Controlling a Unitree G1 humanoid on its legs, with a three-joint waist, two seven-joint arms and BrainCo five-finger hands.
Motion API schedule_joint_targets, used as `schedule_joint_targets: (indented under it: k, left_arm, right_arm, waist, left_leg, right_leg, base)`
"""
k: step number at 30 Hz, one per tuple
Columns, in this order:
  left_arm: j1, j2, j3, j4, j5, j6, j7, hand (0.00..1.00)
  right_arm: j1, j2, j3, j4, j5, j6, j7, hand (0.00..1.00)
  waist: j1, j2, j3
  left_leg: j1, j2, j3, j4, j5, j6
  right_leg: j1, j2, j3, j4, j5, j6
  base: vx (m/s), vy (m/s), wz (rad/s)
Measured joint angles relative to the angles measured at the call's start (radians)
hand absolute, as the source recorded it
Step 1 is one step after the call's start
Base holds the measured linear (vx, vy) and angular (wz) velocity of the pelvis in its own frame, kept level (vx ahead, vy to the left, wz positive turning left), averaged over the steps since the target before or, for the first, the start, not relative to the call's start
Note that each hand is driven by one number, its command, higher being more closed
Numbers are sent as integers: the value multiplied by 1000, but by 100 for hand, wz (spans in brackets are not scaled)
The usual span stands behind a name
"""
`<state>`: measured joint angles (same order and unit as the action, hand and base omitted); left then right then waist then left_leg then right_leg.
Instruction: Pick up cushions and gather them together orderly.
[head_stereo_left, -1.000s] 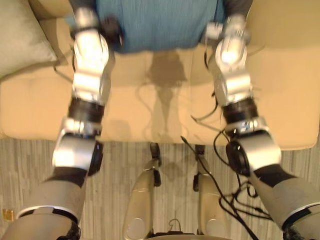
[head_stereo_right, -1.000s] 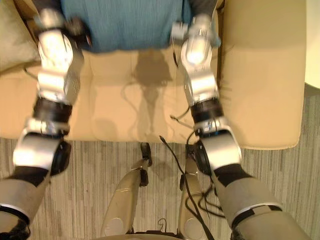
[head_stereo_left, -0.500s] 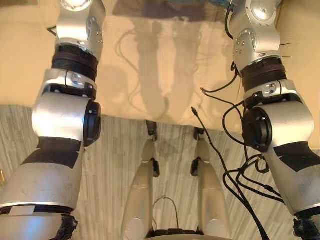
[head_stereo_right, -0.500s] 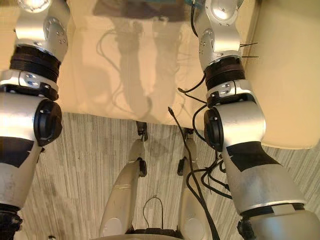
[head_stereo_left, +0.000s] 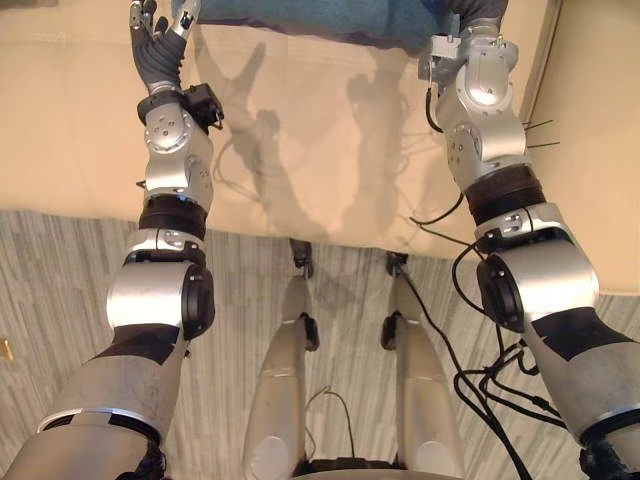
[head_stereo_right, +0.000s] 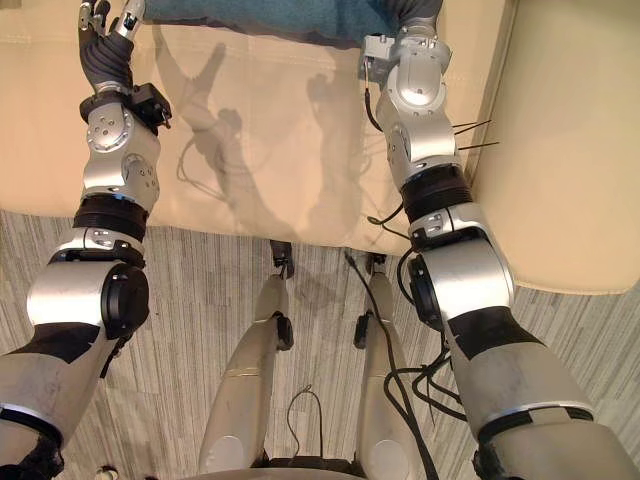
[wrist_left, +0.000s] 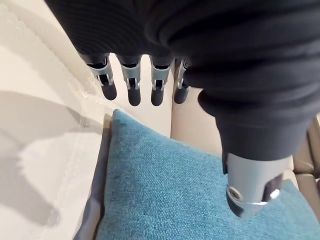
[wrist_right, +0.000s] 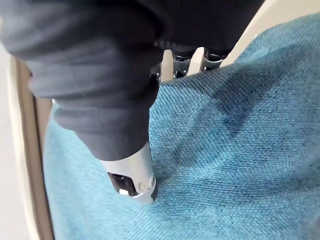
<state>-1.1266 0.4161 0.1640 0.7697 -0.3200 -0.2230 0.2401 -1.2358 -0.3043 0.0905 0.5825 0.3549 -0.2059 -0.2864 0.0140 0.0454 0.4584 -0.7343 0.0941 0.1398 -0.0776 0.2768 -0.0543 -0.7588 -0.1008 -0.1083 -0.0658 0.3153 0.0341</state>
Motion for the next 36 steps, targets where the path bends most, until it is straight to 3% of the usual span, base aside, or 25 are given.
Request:
schedule_joint_targets:
  k: [2,3,5,7,9,11,13,15,17,21,28,32,33,34,35,36]
  left_arm:
    - [153,33,-40,-212,-26,-38,0,0]
    - [176,33,-46,-242,-29,-44,-1,0]
    - [398,15,-106,-430,-43,-83,-24,0]
    - [588,-32,-134,-555,-42,-104,-53,0]
    - [845,-108,-166,-633,-37,-114,-99,0]
    - [960,-135,-177,-641,-36,-112,-119,0]
    - [1112,-162,-198,-641,-32,-100,-165,0]
    - [1226,-173,-216,-587,-17,-87,-230,0]
    - [1270,-184,-214,-482,2,-76,-258,0]
    - [1336,-190,-198,-295,99,-41,-285,0]
    - [1437,-207,-112,-116,243,-14,-305,0]
    - [1428,-204,-112,-117,256,-4,-301,0]
    - [1427,-206,-112,-126,256,1,-300,0]
    - [1428,-210,-108,-138,256,2,-299,0]
    - [1420,-216,-95,-145,256,1,-297,0]
    - [1421,-214,-89,-147,256,2,-292,0]
  right_arm:
    - [176,-55,-6,-259,-3,-25,3,0]
    - [205,-62,-10,-293,-3,-29,4,0]
    - [468,-85,-53,-495,-28,-61,8,0]
    - [680,-82,-78,-603,-71,-74,24,0]
    - [942,-52,-91,-676,-147,-86,72,0]
    - [1053,-17,-92,-679,-174,-87,97,0]
    - [1210,51,-101,-642,-203,-87,143,0]
    - [1337,94,-121,-478,-215,-75,203,0]
    - [1389,106,-151,-311,-240,-56,230,0]
    - [1445,105,-214,-29,-250,-25,286,0]
    - [1570,96,-293,197,-319,-1,331,0]
    - [1573,99,-288,219,-349,16,333,0]
    - [1571,99,-284,218,-349,17,333,0]
    - [1564,99,-278,217,-349,18,332,0]
    - [1553,103,-256,217,-349,21,336,0]
    - [1556,104,-248,218,-349,23,336,0]
  waist:
    - [2,0,0]
    - [2,0,0]
    - [0,-1,0]
    - [0,-6,-14]
    - [5,-19,-79]
    - [5,-24,-103]
    - [2,-40,-126]
    - [-2,-58,-178]
    - [-16,-59,-224]
    - [-54,-64,-285]
    - [-57,-68,-374]
    - [-58,-82,-367]
    - [-54,-74,-368]
    - [-52,-45,-363]
    - [-65,-48,-363]
    - [-60,-54,-362]
  left_leg:
    - [33,4,0,25,-3,-3]
    - [41,5,0,28,-4,-4]
    - [127,12,-3,53,-28,-12]
    - [205,12,-6,65,-61,-7]
    - [259,7,0,97,-109,-6]
    - [288,7,4,106,-125,-4]
    - [340,10,13,130,-152,-11]
    - [397,9,29,139,-183,-15]
    - [439,9,34,148,-202,-11]
    - [553,11,66,133,-229,-14]
    - [739,8,139,46,-242,-28]
    - [709,6,133,141,-286,-5]
    - [693,21,133,158,-293,4]
    - [672,45,139,175,-297,11]
    - [649,54,106,206,-294,8]
    - [645,53,95,215,-289,2]
  right_leg:
    - [44,1,-6,13,-16,-4]
    - [53,1,-9,14,-18,-5]
    - [138,-3,-38,85,-87,-4]
    - [192,-12,-55,170,-157,-1]
    - [229,-27,-58,239,-234,12]
    - [259,-28,-57,244,-250,16]
    - [316,-24,-48,235,-256,16]
    - [376,-17,-27,206,-257,16]
    - [424,-12,-24,188,-257,17]
    - [531,-4,6,140,-254,23]
    - [650,14,83,83,-250,30]
    - [605,-3,105,223,-286,69]
    - [607,0,115,217,-279,98]
    - [592,7,120,257,-301,103]
    - [533,8,119,608,-443,95]
    - [541,5,129,700,-482,115]
  base:
    - [-32,12,8]
    - [-34,8,18]
    - [-35,5,30]
    - [4,5,30]
    - [87,-7,18]
    - [94,-34,-2]
    - [68,-43,-17]
    - [64,-27,-33]
    - [93,-27,-22]
    - [78,11,-29]
    - [58,12,-33]
    - [-3,18,-3]
    - [-59,21,-7]
    - [-70,-24,32]
    - [-62,-54,51]
    - [-61,-111,63]
